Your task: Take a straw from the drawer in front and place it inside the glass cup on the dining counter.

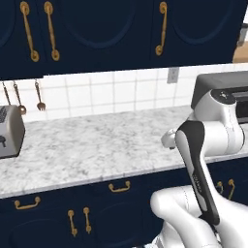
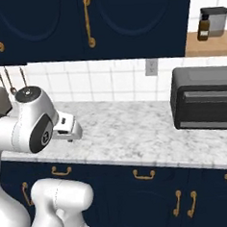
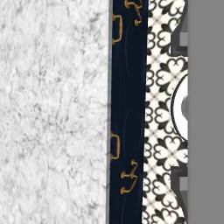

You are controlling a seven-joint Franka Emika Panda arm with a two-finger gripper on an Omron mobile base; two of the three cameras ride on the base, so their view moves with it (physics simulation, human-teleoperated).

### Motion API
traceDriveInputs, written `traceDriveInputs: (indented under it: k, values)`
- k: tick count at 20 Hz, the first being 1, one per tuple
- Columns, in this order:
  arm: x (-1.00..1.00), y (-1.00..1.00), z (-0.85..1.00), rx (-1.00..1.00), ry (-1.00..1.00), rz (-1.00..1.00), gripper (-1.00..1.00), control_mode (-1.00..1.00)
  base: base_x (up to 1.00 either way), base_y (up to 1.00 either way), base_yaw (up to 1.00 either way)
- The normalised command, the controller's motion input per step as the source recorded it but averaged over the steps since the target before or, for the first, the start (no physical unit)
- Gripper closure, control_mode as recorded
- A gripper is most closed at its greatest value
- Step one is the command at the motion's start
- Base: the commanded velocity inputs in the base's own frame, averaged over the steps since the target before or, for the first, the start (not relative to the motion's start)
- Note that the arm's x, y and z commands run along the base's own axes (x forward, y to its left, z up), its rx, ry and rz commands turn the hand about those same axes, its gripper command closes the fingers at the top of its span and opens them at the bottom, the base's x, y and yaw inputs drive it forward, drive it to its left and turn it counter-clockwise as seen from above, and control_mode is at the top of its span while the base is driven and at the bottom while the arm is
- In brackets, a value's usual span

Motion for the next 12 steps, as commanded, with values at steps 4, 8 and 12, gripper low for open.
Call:
traceDriveInputs:
  k: [4,8,12]
  values:
    - [0.0,0.0,0.0,0.0,0.0,0.0,-1.0,1.0,-0.02,0.57,-0.02]
    - [-0.1,0.01,-0.01,0.03,-0.06,-0.07,-1.0,-1.0,-0.02,0.21,-0.02]
    - [-0.17,-0.71,-0.41,0.44,-0.01,-0.23,-1.0,-1.0,0.0,0.0,0.0]
